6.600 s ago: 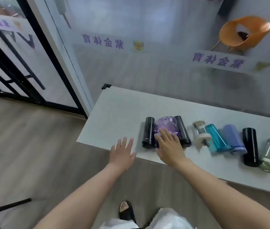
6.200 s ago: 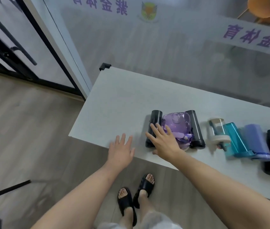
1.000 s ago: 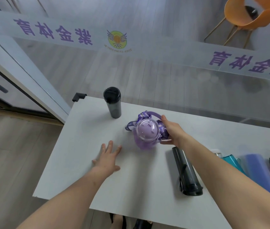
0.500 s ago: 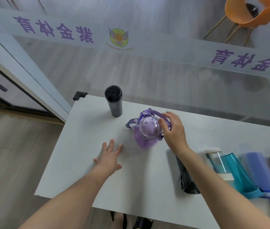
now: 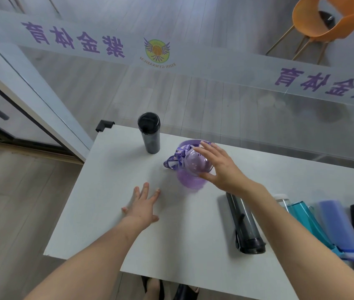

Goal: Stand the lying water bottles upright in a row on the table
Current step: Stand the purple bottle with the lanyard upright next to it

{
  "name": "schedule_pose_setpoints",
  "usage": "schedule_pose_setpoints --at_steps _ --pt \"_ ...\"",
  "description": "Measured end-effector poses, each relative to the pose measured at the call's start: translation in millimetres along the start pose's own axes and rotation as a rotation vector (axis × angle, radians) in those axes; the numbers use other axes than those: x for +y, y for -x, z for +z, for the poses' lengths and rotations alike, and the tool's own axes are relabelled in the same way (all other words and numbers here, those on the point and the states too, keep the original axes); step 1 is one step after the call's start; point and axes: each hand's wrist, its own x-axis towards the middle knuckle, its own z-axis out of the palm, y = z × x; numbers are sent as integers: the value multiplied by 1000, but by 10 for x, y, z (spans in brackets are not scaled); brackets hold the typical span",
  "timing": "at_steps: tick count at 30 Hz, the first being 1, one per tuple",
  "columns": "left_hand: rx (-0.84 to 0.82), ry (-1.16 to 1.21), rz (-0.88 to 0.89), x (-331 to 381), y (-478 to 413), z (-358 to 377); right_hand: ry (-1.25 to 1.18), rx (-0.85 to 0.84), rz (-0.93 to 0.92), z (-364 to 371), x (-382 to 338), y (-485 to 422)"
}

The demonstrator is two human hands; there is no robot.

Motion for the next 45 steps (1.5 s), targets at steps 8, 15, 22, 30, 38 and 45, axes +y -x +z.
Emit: schedule_pose_setpoints --at_steps 8,15,22,30,38,45 --pt "-6 42 8 -17 3 2 203 140 410 -104 -377 -148" --pt "-6 35 11 -17 5 -11 115 -251 162 -340 -161 -288" --pt "-6 20 6 -11 7 -19 81 -15 304 -242 -210 -219" --pt "-5 -20 3 -7 22 -37 -150 -9 170 -158 -164 -147" --pt "0 -62 -29 103 78 -78 -287 186 367 194 -117 -85" --pt "-3 -58 -46 84 30 -25 -362 213 334 200 -89 -377"
